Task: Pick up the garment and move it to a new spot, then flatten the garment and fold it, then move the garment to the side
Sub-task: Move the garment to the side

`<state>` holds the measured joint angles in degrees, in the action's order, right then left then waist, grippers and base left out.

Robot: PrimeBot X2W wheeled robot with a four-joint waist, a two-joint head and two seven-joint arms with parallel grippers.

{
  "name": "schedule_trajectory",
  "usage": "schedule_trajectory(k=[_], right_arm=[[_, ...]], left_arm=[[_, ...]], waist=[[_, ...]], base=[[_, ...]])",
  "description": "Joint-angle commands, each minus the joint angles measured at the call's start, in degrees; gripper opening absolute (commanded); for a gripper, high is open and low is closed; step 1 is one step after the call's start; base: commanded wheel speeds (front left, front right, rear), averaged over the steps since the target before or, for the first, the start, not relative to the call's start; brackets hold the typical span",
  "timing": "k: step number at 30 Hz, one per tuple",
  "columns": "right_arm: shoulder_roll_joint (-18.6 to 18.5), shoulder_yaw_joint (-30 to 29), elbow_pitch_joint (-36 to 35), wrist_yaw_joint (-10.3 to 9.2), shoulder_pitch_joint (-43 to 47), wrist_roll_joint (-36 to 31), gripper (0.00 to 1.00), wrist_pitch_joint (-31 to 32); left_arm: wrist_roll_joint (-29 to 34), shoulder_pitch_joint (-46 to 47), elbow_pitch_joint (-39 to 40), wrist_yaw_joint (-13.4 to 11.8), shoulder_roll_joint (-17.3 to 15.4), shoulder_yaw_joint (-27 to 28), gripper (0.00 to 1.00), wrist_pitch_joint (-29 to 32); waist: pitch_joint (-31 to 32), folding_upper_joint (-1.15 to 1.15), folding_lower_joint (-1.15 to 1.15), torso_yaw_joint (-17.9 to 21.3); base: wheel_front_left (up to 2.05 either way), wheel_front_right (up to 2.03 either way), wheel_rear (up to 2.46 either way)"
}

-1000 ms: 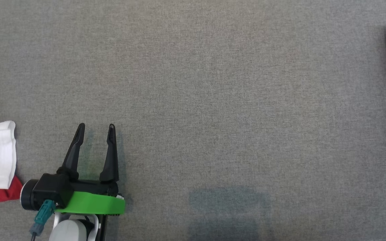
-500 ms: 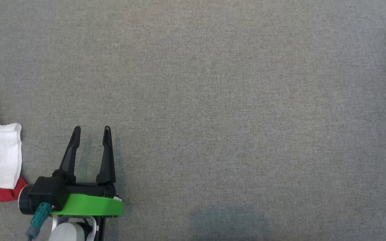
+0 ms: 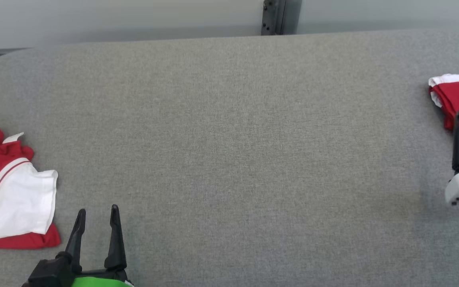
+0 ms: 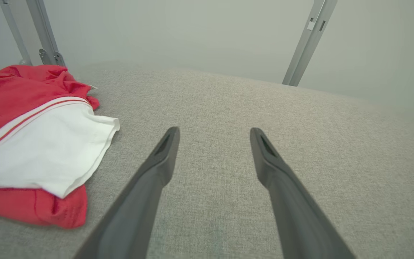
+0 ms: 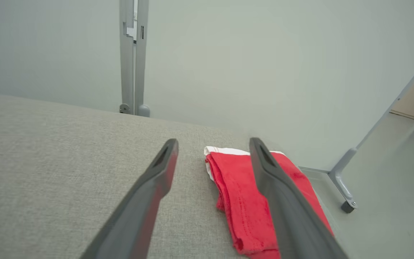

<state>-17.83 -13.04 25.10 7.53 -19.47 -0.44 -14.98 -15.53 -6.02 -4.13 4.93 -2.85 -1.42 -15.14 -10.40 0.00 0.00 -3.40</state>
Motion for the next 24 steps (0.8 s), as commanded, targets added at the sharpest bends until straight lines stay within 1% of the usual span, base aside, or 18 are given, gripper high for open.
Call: schedule_trajectory(k=[1,5,7,10,14,18,24], right_arm=[[1.3,0.4,-3.6,-0.08,3.5,0.9,1.0,-0.2],[5.5,0.1,-12.7,-0.08,13.1,0.3,1.0,-0.2],[7.9,1.0,-14.7,-0.08,16.8,1.4,1.0,-0.2],[9.6,1.9,-17.2,-0.09,20.8,2.5,1.0,-0.2],[11.8,2.2,-18.5,-0.08,24.7,3.7,1.0,-0.2],[12.5,3.5,-17.7,-0.08,26.8,3.4,1.0,-0.2],[13.4,3.0,-16.7,-0.08,27.2,3.1,1.0,-0.2]], left_arm=[[-0.5,-1.2,-0.4,0.0,-0.1,0.7,1.0,0.0],[0.0,-2.3,-1.8,0.5,-0.1,1.9,1.0,0.0],[0.5,-2.6,-2.7,0.8,-0.1,2.2,1.0,0.0],[0.9,-2.8,-3.9,1.2,-0.1,2.9,1.0,0.0],[1.7,-2.7,-5.3,1.8,-0.1,3.2,1.0,0.0],[2.1,-2.6,-6.0,2.2,-0.1,3.2,1.0,0.0],[2.6,-2.3,-6.6,2.5,-0.1,2.8,1.0,0.0]], waist=[[6.3,0.0,0.0,0.1],[8.5,0.0,0.0,0.1],[9.5,0.0,0.0,-0.1],[10.5,0.0,0.0,-0.1],[11.6,0.0,0.0,-0.3],[12.2,0.0,0.0,-0.5],[12.5,0.0,0.0,-0.6]], base=[[0.0,0.0,0.0],[0.0,0.0,0.0],[0.0,0.0,0.0],[0.0,0.0,0.0],[0.0,0.0,0.0],[0.0,0.0,0.0],[0.0,0.0,0.0]])
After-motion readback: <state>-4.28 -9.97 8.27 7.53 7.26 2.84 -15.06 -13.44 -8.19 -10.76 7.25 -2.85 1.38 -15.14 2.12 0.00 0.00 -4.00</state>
